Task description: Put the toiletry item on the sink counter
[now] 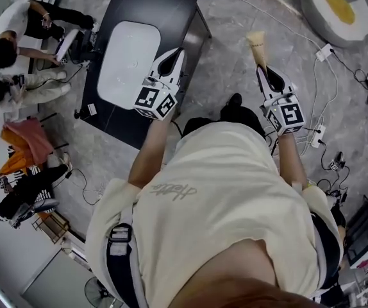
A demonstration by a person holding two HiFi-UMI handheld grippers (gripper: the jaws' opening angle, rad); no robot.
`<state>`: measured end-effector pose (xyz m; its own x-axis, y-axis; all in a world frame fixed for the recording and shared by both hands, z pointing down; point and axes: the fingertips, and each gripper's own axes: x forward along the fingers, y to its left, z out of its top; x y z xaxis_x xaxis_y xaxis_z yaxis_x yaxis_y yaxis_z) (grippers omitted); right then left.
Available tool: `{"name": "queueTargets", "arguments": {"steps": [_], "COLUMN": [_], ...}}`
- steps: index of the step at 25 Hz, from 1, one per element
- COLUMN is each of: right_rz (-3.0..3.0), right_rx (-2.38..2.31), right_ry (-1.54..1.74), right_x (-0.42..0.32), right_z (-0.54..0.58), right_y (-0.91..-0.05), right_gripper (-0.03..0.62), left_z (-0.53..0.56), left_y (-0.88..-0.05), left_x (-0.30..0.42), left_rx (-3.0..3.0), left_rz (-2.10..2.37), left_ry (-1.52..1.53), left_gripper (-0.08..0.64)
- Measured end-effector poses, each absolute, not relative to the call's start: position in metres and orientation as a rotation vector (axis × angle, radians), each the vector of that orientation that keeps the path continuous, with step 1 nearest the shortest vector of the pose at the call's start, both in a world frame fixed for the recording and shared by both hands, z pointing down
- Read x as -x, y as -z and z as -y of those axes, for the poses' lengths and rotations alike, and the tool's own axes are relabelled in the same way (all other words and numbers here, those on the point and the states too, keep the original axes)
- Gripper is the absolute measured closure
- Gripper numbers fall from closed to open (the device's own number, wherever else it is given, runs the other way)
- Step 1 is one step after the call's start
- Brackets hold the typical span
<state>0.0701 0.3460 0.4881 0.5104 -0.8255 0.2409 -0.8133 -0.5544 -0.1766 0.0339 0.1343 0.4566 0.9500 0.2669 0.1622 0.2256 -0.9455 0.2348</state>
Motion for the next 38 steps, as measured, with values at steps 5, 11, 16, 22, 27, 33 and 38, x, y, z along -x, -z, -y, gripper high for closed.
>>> {"name": "queueTargets", "arguments": {"steps": [5,11,16,22,27,33,38], "right_rz": [-1.533,-1.634,-1.667,-1.716,-1.78,-1.873,-1.909], "right_rx": [2.653,2.585,2.595,2.62,2.588,2.578,2.57], "right_ry": [0.473,0.525,0.544,0.496,0.492,0.48,0.49], "right_x": [-0.099,-0.112,-0.13,-0.178,-0.212,-0.222,-0.235], "right_z": [-0.326,-0.283,-0.247,-0.194,-0.139,-0.083,-0.06], "right_y": [-0.493,-0.505,-0.504,-0.474,-0.464,-0.464,-0.466], "right_gripper": [0.571,0.571,0.57,0.571,0.571,0.57,0.571], "left_z": [-0.119,-0.094,-0.068,-0.026,0.013,0.06,0.08], "left_y": [-0.47,-0.49,-0.51,-0.488,-0.476,-0.487,-0.496], "left_x": [-0.05,-0.051,-0.069,-0.124,-0.16,-0.166,-0.173], "left_rx": [-2.874,-2.891,-2.853,-2.876,-2.869,-2.844,-2.822], "left_rz": [-0.26,-0.216,-0.225,-0.262,-0.269,-0.229,-0.208], "left_ry": [-0.297,-0.349,-0.376,-0.29,-0.231,-0.232,-0.248], "left_gripper": [0.557,0.557,0.557,0.557,0.557,0.557,0.557]}}
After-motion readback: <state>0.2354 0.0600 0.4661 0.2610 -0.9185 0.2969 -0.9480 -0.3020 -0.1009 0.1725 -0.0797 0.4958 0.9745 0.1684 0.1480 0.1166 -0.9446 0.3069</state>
